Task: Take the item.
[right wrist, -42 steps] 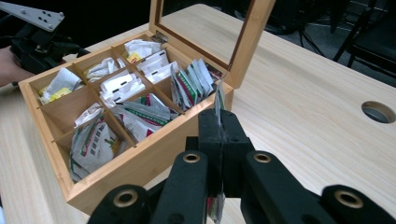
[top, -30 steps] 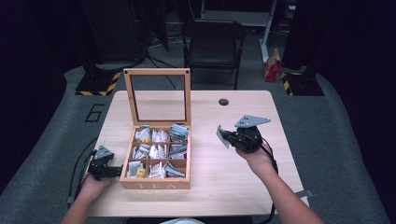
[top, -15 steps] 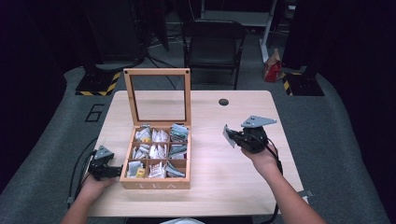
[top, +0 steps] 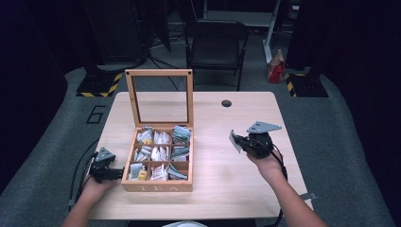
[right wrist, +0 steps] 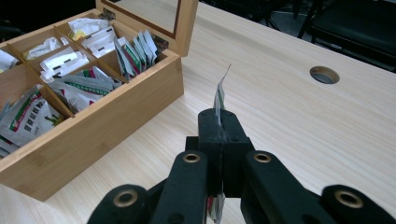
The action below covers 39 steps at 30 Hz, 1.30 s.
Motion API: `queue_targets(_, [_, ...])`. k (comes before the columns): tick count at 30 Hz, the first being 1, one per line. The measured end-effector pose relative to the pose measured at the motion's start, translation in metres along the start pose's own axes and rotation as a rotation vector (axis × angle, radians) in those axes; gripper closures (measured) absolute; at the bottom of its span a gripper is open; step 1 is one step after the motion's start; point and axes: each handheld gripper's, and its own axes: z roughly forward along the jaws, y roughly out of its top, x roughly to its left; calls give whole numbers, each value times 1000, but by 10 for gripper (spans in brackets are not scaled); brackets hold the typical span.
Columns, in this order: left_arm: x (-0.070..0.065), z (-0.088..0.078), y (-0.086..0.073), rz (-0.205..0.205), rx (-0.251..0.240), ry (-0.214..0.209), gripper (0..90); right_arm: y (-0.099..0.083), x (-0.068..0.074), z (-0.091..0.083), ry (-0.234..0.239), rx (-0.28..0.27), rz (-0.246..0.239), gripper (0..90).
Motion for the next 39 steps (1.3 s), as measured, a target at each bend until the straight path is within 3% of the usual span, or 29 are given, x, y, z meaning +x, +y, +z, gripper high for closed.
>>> queue_targets(39, [0,0,0,0,0,0,154,-52,-10,11,-46,45,40,896])
